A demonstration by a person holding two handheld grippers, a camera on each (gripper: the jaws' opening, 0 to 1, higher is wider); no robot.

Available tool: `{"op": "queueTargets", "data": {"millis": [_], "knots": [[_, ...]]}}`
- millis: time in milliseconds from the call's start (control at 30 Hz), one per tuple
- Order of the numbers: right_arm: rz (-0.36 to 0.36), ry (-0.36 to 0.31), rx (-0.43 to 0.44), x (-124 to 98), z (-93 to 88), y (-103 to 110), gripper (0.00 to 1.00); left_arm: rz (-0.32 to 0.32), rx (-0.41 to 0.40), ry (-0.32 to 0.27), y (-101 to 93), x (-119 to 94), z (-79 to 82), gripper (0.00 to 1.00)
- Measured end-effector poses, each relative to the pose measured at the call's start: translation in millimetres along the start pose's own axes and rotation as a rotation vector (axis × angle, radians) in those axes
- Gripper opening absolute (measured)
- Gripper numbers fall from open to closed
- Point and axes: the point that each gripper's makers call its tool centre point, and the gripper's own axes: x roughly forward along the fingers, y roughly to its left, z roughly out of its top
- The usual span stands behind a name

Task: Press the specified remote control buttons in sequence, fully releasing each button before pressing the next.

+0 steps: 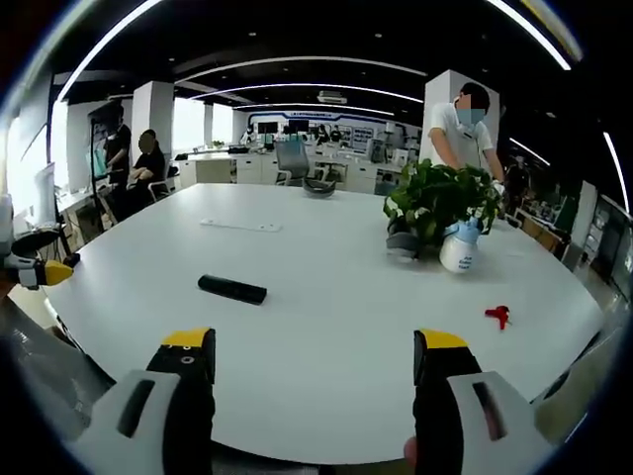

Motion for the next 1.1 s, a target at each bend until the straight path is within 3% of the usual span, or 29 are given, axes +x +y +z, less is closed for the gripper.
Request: {"op": "queueTargets", "data": {"millis": [1100], "knots": [[-0.012,-0.02,0.026,-2.1,2.3,-5.5,0.83,0.001,0.009,-0.019,0.3,-2.4,3.9,0.93]]}}
